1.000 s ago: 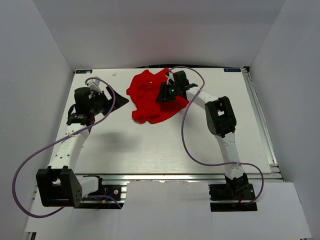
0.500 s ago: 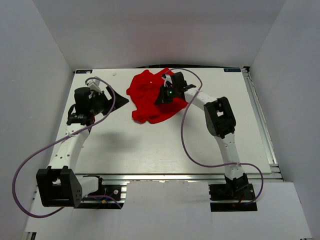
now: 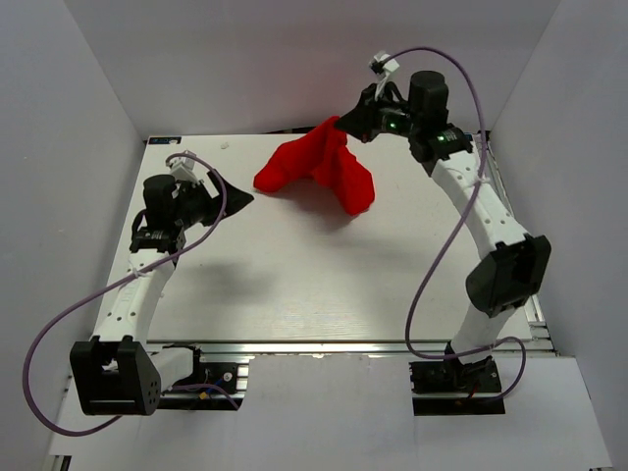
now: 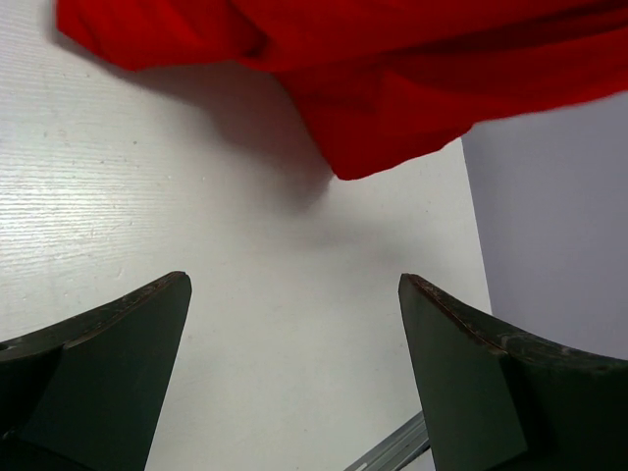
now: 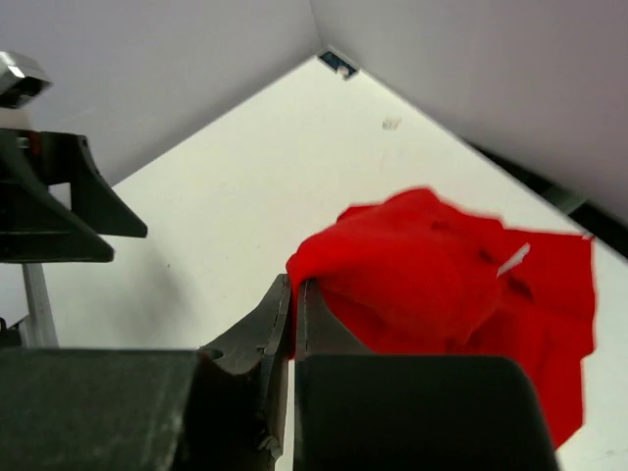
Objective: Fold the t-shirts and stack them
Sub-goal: Move the tshirt to the center of the board
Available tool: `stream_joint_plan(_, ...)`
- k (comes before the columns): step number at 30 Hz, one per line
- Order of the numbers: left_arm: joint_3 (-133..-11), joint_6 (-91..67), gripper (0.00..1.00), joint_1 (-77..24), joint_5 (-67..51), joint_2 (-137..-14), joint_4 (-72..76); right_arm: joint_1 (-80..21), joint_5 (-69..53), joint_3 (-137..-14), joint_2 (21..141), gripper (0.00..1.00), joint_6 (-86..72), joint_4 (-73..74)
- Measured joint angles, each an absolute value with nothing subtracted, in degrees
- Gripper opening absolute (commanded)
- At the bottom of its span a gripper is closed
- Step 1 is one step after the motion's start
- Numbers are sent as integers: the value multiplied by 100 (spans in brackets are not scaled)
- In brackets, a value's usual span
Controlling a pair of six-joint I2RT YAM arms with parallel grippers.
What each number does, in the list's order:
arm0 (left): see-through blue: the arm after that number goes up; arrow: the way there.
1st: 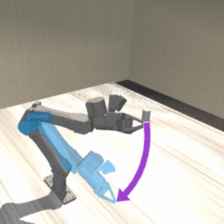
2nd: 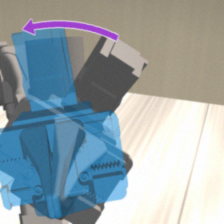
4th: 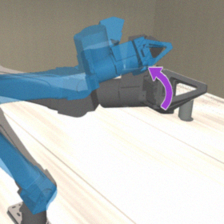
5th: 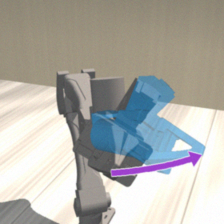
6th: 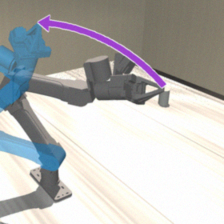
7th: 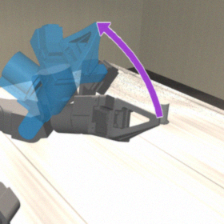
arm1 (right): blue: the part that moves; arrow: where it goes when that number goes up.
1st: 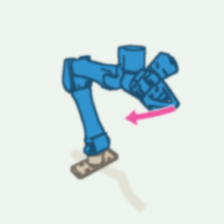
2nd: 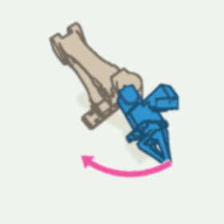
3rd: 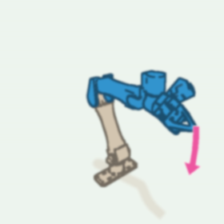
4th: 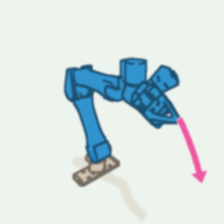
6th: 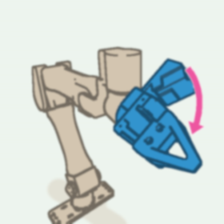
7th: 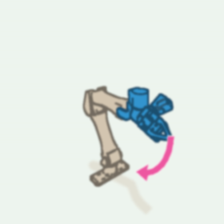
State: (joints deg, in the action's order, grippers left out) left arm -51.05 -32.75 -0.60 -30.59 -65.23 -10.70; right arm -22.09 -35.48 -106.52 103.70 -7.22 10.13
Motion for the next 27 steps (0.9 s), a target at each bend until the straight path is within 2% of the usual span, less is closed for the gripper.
stream_joint_plan(6,-5061,-3398,98,-60,-3354,-6523,-742,-2027,-3638,-10092,9612,0,-373,888)
stream_joint_plan(16,-4718,-3900,98,-73,-3922,-6534,10,-1874,-3658,-9839,9218,0,130,858)
stream_joint_plan(27,-4753,-3833,98,-89,-3981,-6523,51,-1533,-3562,-12189,9330,0,342,25)
